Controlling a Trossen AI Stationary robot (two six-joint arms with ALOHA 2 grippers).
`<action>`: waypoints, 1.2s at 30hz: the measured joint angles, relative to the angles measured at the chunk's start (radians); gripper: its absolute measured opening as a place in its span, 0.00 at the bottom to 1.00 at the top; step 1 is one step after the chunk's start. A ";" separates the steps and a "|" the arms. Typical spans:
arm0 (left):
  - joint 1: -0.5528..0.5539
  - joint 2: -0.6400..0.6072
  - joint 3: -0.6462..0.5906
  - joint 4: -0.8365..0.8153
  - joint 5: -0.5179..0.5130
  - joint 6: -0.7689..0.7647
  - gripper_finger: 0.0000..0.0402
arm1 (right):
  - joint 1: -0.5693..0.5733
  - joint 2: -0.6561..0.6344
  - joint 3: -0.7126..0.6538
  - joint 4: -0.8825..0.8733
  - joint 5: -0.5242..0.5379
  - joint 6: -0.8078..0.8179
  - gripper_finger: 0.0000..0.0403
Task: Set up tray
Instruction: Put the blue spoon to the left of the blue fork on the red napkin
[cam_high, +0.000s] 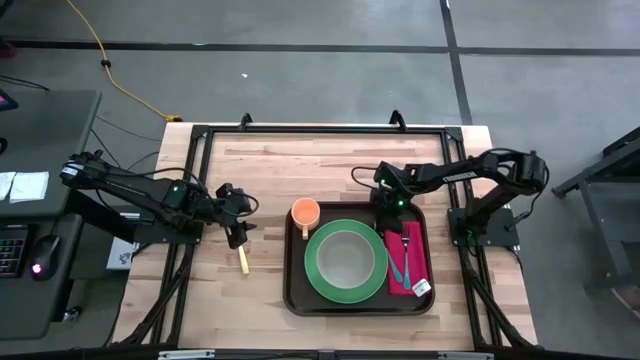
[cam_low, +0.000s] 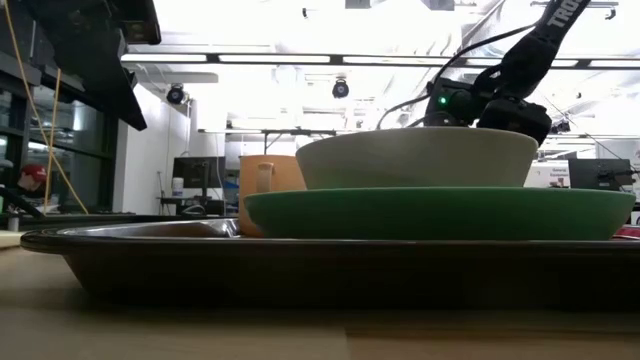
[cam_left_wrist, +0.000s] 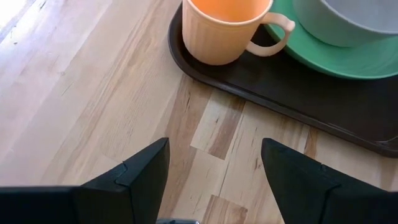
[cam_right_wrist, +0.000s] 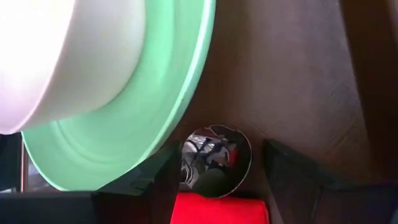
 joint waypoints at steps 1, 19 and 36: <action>0.000 0.000 0.000 0.000 0.000 -0.001 0.70 | 0.002 0.003 0.000 0.004 0.000 0.000 0.50; 0.000 0.000 0.000 0.000 0.000 -0.001 0.70 | 0.007 0.009 0.000 0.012 0.048 -0.002 0.15; 0.000 0.000 0.000 -0.005 0.000 0.003 0.70 | 0.006 0.009 0.000 0.009 0.058 0.074 0.01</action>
